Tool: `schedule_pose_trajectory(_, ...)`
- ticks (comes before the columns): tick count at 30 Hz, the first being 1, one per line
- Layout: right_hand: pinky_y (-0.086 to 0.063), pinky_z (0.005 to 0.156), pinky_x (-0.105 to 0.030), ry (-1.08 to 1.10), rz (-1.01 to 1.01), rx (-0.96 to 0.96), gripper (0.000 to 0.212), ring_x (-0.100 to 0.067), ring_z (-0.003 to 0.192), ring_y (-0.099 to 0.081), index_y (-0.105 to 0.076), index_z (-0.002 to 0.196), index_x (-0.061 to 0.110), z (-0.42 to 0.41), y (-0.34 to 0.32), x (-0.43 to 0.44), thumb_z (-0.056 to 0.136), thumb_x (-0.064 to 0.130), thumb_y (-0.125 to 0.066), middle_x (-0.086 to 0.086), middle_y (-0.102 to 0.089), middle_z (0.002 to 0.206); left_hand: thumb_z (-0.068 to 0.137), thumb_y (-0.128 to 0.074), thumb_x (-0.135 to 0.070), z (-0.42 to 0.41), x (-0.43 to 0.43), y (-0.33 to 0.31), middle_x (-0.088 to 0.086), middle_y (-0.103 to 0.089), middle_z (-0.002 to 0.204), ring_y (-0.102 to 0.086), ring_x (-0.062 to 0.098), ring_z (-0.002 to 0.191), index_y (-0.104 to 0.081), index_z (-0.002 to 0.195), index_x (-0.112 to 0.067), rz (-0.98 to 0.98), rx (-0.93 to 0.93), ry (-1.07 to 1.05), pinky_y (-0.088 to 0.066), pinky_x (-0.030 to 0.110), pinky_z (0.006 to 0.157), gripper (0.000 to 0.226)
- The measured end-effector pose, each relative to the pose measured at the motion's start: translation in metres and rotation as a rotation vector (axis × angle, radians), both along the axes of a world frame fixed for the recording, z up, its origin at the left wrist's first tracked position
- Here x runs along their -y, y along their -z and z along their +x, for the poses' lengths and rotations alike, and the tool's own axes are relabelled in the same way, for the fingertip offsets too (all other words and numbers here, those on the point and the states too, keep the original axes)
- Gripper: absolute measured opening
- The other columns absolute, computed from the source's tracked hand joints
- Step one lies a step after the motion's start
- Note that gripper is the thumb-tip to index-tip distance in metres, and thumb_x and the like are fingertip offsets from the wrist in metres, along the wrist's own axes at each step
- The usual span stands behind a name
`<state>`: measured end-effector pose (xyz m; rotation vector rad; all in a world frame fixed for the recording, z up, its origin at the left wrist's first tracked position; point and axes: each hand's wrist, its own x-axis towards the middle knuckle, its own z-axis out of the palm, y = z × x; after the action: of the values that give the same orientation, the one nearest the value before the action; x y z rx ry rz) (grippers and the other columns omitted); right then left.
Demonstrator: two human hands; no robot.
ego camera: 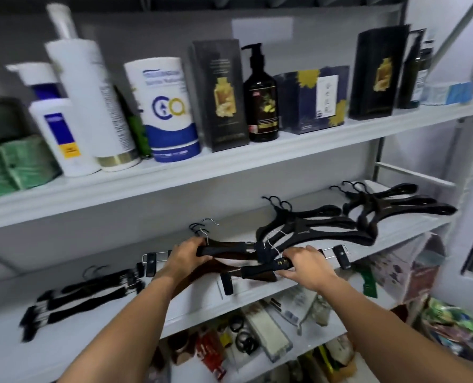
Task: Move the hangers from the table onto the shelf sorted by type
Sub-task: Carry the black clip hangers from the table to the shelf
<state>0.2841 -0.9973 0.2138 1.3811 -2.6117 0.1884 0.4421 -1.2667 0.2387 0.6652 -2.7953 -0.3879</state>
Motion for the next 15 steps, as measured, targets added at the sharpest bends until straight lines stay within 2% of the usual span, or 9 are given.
schedule_pose_trajectory(3, -0.037, 0.092, -0.029, -0.036, 0.031, 0.037, 0.048, -0.021, 0.109, -0.057, -0.056, 0.111, 0.022, 0.018, 0.003, 0.037, 0.087, 0.063, -0.049, 0.000, -0.063, 0.119, 0.085, -0.066, -0.037, 0.031, 0.031, 0.003, 0.005, -0.065, 0.112, -0.060, 0.024, 0.102, -0.058, 0.116, -0.018, 0.038, 0.049, -0.073, -0.048, 0.034, 0.088, 0.037)
schedule_pose_trajectory(6, -0.037, 0.092, -0.031, -0.072, 0.080, 0.063, 0.048, -0.021, 0.110, -0.056, -0.056, 0.112, 0.021, 0.037, 0.005, 0.076, 0.088, 0.061, -0.048, -0.001, -0.062, 0.121, 0.086, -0.066, -0.034, 0.062, 0.064, 0.008, 0.005, -0.064, 0.109, -0.060, 0.024, 0.098, -0.057, 0.114, -0.017, 0.072, 0.069, -0.120, -0.047, 0.031, 0.084, 0.034)
schedule_pose_trajectory(11, -0.037, 0.091, -0.030, -0.127, 0.041, 0.047, 0.042, -0.019, 0.106, -0.058, -0.058, 0.108, 0.022, 0.072, 0.010, 0.136, 0.087, 0.058, -0.049, 0.002, -0.064, 0.113, 0.086, -0.067, -0.029, 0.112, 0.117, 0.019, 0.007, -0.062, 0.102, -0.059, 0.026, 0.094, -0.055, 0.109, -0.012, 0.111, 0.083, -0.163, -0.047, 0.035, 0.083, 0.031)
schedule_pose_trajectory(15, -0.036, 0.093, -0.029, -0.173, 0.028, 0.063, 0.045, -0.016, 0.110, -0.057, -0.057, 0.118, 0.024, 0.103, 0.014, 0.187, 0.088, 0.056, -0.050, 0.002, -0.063, 0.117, 0.086, -0.066, -0.028, 0.153, 0.158, 0.029, 0.003, -0.057, 0.098, -0.059, 0.024, 0.096, -0.054, 0.108, -0.011, 0.110, 0.107, -0.191, -0.046, 0.033, 0.084, 0.030)
